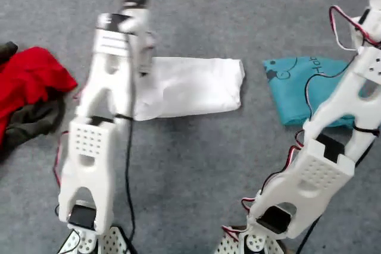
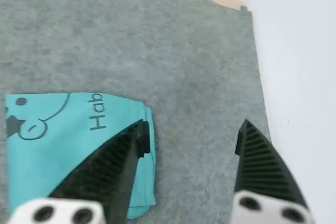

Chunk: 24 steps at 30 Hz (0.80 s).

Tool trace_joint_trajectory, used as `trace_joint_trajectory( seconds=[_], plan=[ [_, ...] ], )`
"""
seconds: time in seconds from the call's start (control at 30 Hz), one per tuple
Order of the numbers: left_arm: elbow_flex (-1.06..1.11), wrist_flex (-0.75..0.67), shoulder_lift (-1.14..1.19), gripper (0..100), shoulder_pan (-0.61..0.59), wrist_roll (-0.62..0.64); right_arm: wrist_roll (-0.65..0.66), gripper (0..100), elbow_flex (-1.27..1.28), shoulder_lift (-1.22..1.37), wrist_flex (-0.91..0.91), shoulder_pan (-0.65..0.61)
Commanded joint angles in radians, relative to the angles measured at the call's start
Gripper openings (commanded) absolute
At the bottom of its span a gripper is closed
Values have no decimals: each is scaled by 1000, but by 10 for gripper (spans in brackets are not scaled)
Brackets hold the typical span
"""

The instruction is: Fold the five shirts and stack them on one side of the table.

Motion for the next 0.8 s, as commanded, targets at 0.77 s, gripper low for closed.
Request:
trace_joint_trajectory(
  seconds=[0.77],
  plan=[
    [-51, -555, 69, 34, 397, 315, 6, 276, -41, -59, -31, 29]
  ],
)
